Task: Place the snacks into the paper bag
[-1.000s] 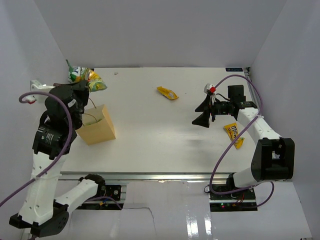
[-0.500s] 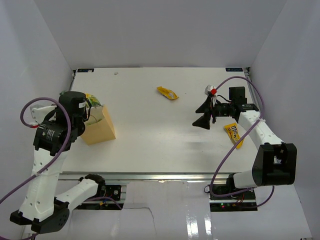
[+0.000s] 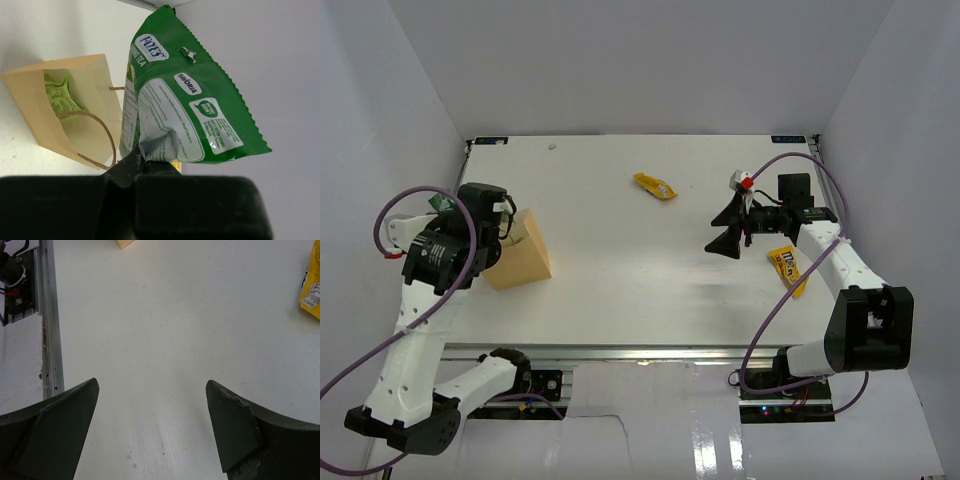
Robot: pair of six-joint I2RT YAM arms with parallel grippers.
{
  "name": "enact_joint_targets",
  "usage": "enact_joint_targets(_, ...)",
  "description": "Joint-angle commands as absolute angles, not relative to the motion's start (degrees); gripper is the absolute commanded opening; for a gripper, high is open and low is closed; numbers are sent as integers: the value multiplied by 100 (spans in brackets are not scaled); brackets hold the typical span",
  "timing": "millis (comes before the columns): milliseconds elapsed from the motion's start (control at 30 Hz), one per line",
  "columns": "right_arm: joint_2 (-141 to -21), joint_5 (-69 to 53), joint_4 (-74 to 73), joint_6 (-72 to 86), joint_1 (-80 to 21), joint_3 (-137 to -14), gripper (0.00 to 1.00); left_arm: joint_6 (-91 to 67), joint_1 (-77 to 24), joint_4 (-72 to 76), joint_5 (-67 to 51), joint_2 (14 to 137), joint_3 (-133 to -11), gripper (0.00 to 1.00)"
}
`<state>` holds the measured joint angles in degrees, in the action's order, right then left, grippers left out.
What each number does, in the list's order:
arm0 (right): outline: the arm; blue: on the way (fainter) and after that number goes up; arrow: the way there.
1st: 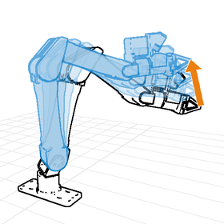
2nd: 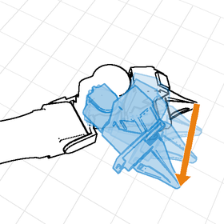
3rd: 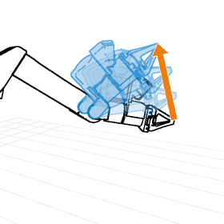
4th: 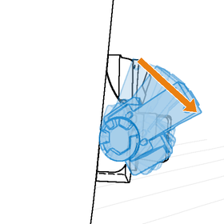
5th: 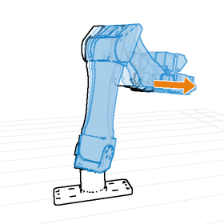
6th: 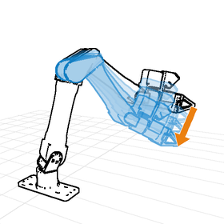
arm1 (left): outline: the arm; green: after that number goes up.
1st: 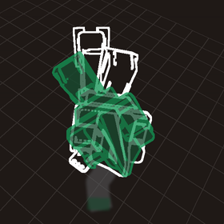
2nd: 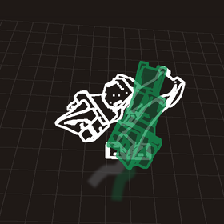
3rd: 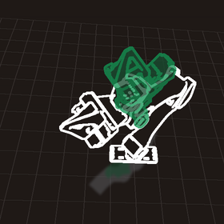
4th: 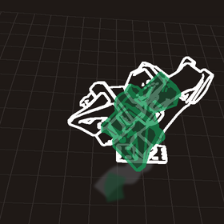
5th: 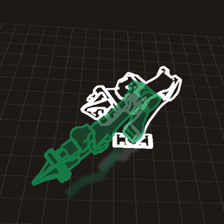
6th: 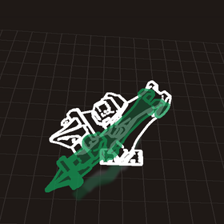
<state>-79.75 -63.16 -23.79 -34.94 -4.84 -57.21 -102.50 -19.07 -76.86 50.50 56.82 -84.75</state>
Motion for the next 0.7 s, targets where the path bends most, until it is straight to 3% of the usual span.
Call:
enact_joint_targets(0,-7901,-6407,-2338,-3559,-457,-5687,93,-10328,-1890,-7533,5458,5853,-8411,0)
enact_joint_targets(667,-7936,-6372,-2338,-3630,-457,-5642,93,-9097,-1459,-6864,5572,6214,-7911,0)
